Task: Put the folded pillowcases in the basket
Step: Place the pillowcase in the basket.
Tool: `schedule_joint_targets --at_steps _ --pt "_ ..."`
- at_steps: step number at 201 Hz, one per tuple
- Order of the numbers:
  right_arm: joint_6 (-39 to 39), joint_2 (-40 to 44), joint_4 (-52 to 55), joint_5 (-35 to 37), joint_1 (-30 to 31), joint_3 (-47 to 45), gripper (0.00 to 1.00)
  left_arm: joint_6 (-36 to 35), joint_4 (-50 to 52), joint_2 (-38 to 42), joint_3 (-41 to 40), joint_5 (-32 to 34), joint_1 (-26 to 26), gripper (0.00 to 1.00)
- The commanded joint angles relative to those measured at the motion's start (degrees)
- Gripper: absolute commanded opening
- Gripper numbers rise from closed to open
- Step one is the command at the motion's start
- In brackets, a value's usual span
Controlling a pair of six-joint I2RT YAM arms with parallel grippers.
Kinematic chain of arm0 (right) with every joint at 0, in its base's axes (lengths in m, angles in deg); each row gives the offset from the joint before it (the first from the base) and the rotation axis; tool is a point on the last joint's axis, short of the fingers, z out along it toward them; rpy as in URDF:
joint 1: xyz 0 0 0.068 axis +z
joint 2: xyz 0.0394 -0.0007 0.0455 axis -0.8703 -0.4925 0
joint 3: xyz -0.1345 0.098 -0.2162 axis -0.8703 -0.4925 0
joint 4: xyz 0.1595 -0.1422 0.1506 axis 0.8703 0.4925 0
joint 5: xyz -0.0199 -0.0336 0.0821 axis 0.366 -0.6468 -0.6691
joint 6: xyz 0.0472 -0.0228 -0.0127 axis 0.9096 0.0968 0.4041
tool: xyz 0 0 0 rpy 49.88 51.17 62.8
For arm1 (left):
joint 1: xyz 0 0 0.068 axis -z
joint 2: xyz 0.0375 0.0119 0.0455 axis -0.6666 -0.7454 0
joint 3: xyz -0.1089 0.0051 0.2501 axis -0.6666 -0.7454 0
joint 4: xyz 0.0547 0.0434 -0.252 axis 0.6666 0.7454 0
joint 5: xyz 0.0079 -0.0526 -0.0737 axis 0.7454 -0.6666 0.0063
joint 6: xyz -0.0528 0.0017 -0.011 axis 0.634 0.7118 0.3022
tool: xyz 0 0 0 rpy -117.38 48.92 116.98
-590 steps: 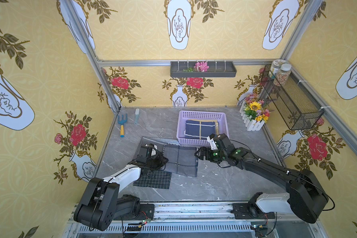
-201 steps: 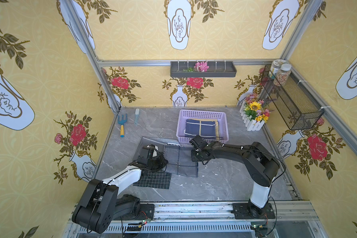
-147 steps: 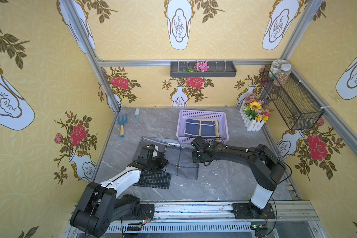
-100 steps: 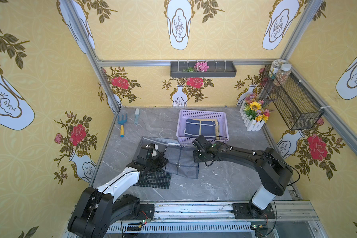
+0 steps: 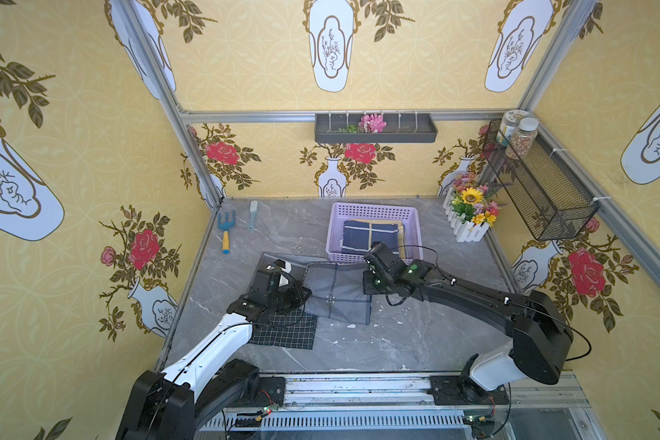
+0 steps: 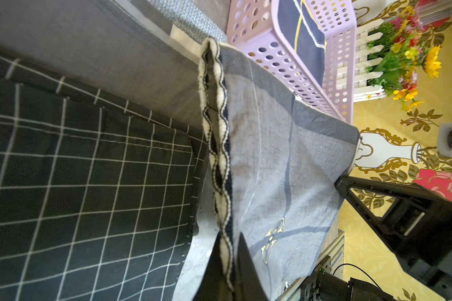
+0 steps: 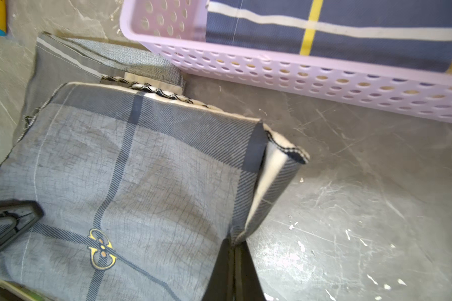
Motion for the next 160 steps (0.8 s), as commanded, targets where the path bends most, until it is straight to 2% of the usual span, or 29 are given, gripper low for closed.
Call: schedule_joint_targets --at_steps 1,92,160 --pt "-0.2 1.3 1.3 1.8 0.0 0.5 0.0 -0.3 1.2 1.2 0.8 0.6 0.1 0.0" --pt "-3.3 4.8 2.7 2.2 -0.6 3.7 0.0 0.2 2.6 4.2 4.0 0.9 0.8 0.0" --pt "-6.8 5.6 3.0 0.0 -5.7 6.4 0.0 -0.9 -0.1 1.0 8.3 1.6 1.0 0.0"
